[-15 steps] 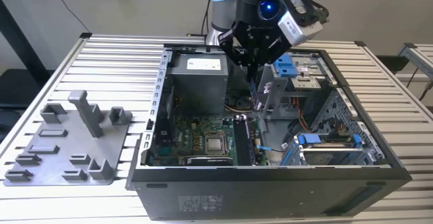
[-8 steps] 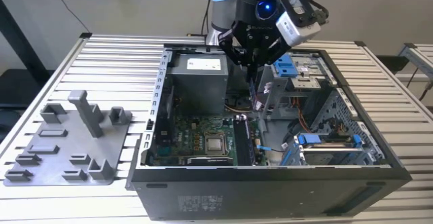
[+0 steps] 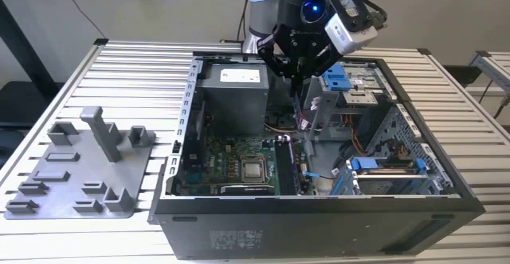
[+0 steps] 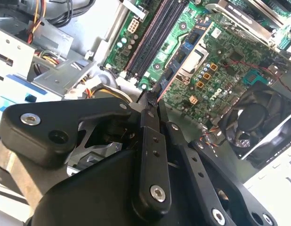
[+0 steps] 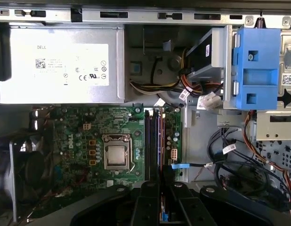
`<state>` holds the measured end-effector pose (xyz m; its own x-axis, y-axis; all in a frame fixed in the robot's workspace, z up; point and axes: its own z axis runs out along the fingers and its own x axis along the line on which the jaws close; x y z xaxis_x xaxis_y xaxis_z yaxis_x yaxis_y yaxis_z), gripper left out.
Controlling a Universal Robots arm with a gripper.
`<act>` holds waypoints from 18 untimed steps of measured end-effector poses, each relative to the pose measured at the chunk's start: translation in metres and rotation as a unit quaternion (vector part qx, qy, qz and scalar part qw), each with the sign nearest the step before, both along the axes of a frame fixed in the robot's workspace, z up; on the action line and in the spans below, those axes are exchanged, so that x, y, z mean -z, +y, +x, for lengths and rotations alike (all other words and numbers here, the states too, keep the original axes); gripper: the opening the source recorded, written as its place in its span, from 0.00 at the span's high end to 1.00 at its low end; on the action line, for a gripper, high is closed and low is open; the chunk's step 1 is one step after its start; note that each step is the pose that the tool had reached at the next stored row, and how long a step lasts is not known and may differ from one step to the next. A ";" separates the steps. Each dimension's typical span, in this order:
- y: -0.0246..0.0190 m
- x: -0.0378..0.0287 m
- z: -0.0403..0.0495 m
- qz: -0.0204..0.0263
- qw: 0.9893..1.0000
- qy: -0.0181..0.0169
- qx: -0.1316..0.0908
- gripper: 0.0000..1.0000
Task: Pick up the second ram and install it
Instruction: 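Insert the second ram into the second slot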
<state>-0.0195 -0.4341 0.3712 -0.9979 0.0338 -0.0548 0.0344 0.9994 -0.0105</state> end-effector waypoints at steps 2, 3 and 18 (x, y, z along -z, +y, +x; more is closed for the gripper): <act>0.0001 0.0005 0.0000 0.000 1.000 0.000 0.000 0.86; 0.0001 0.0010 0.0000 0.000 1.000 0.002 0.000 0.86; 0.0000 0.0186 0.0006 0.000 1.000 0.003 0.000 0.86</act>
